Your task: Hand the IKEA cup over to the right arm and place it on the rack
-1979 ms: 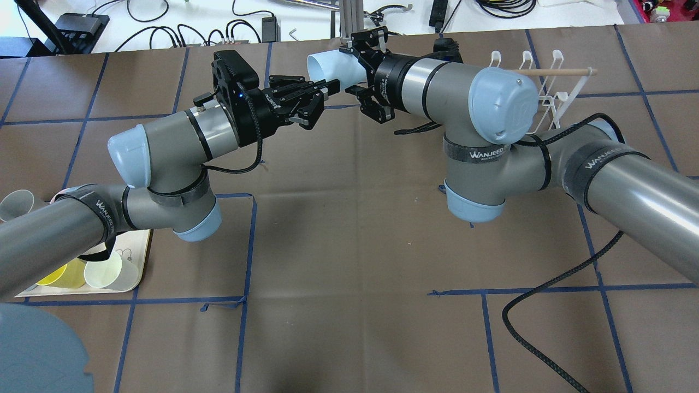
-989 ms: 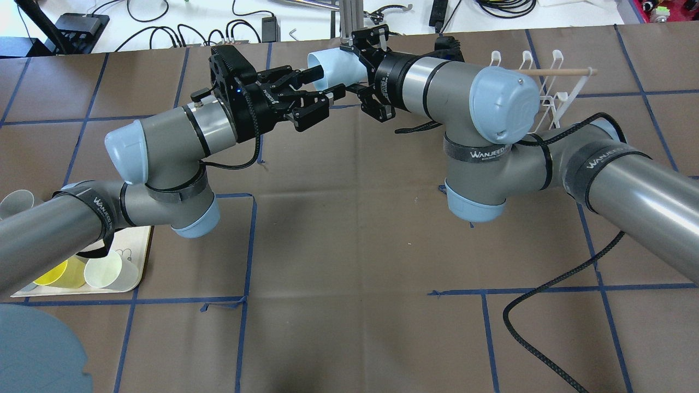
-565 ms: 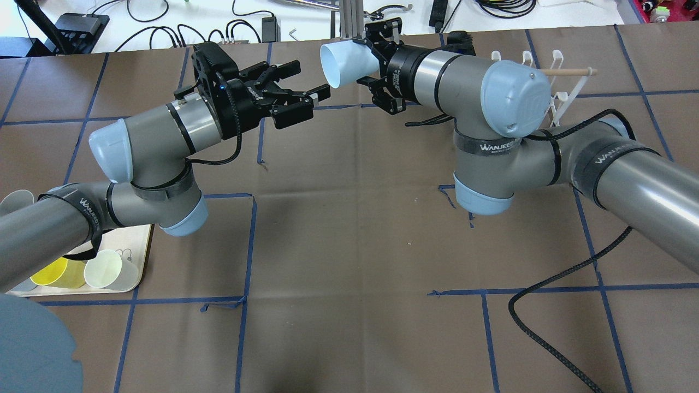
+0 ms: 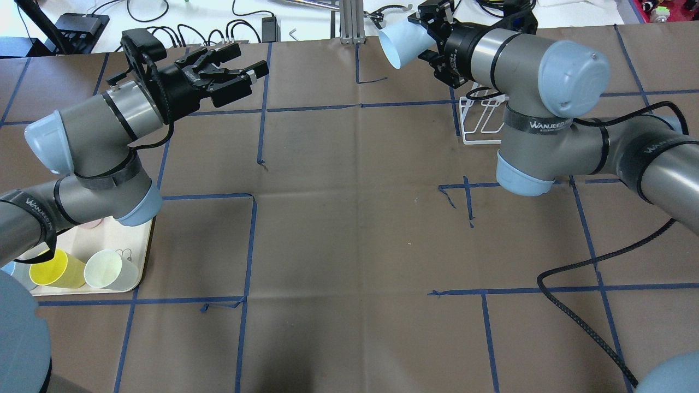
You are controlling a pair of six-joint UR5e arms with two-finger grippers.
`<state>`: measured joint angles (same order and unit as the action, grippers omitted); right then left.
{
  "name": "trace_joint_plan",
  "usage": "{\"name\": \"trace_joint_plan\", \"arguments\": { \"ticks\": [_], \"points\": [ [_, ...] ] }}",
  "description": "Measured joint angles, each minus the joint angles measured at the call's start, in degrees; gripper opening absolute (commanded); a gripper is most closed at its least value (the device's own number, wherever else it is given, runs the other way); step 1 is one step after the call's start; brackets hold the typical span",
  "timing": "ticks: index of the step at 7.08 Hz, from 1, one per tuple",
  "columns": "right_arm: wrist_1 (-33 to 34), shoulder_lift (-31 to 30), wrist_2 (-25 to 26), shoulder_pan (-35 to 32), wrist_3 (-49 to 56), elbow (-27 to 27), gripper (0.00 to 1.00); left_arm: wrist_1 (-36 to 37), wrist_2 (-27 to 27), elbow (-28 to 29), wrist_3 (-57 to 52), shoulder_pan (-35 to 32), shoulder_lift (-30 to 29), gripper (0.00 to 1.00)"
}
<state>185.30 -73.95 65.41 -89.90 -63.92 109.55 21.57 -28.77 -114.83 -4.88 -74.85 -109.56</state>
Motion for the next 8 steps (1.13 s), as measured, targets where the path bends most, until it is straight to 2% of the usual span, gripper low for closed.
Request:
{"name": "trace_joint_plan", "arguments": {
  "ticks": [1,4,6,8],
  "points": [
    [0.4,0.0,2.8,0.3,10.4,0.0,0.11,-5.3,-6.7,3.3,0.0,0.0,0.2,0.98],
    [3.3,1.1,9.2,2.8,39.2,-1.1,0.11,-25.8,-29.2,13.2,2.5,-3.8,2.5,0.98],
    [10.9,6.2,9.9,5.6,54.0,-4.3,0.12,-48.8,-40.4,19.2,5.4,-6.8,7.4,0.99],
    [16.0,10.0,9.4,8.3,59.8,-5.8,0.12,-74.6,-45.6,23.9,6.7,-7.7,11.7,0.99]
  ]
}}
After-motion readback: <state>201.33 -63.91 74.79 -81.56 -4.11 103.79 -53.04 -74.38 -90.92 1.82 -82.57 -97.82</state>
